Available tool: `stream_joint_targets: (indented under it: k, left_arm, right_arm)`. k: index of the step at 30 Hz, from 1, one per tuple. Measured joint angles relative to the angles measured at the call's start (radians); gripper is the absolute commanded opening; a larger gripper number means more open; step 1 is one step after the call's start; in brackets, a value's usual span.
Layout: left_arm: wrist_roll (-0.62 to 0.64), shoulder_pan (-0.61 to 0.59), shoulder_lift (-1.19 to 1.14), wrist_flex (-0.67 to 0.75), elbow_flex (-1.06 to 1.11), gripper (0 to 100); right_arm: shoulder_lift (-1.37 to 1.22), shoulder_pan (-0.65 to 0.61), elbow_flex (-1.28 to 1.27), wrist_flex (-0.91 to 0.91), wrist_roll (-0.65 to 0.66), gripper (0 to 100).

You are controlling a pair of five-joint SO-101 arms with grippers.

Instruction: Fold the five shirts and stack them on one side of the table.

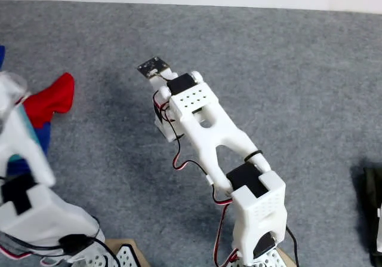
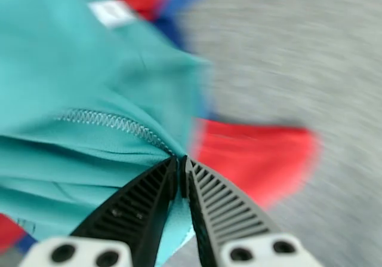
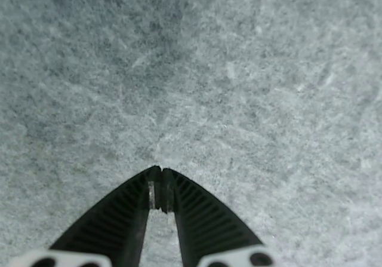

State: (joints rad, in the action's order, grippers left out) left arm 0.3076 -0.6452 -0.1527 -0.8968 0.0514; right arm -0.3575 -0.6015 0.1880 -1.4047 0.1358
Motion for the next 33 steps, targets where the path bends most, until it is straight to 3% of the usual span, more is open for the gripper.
stream_joint_targets:
  k: [4, 12, 16, 18, 23, 27, 33]
  left_arm:
    - [0.002, 0.210, 0.072, -0.035, 0.000, 3]
    - [0.002, 0.761, 0.081, -0.038, 0.000, 4]
    - [0.002, 1.016, 0.081, -0.040, 0.000, 17]
    - [0.002, 1.076, 0.081, -0.048, 0.000, 28]
    - [0.002, 1.049, 0.089, -0.144, -0.026, 49]
    - [0.002, 0.918, 0.112, -0.262, -0.117, 49]
    - [0.002, 0.575, 0.270, -0.499, -0.295, 47]
  right_arm:
    - [0.000, 0.097, 0.000, 0.023, -0.074, 1.3]
    - [0.000, 0.394, 0.002, 0.074, -0.385, 1.3]
    - [0.000, 0.482, 0.002, 0.074, -0.465, 1.3]
    - [0.000, 0.494, 0.002, 0.074, -0.473, 1.3]
    - [0.000, 0.494, 0.002, 0.074, -0.474, 1.3]
    - [0.000, 0.494, 0.002, 0.074, -0.474, 1.3]
    - [0.000, 0.483, 0.002, 0.074, -0.460, 1.3]
